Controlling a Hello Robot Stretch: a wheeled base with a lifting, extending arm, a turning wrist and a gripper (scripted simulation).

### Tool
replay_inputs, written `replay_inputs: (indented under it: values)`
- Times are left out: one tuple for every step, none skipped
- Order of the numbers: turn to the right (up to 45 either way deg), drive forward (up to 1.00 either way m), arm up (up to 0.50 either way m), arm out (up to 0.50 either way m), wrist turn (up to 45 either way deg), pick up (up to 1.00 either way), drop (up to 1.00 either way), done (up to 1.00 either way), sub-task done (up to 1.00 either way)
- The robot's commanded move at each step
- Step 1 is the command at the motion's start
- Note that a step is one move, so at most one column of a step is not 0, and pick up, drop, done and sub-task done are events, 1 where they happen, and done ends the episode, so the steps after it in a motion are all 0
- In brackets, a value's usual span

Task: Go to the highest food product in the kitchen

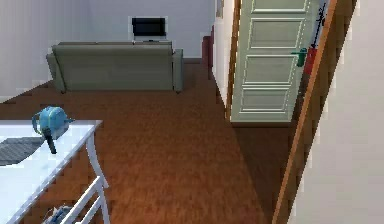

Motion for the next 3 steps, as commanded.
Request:
replay_inputs:
  values:
    - [0.0,1.00,0.00,0.00,0.0,0.00,0.00,0.00,0.00]
    - [-3.0,0.00,0.00,0.00,0.0,0.00,0.00,0.00,0.00]
    - [0.0,0.05,0.00,0.00,0.0,0.00,0.00,0.00,0.00]
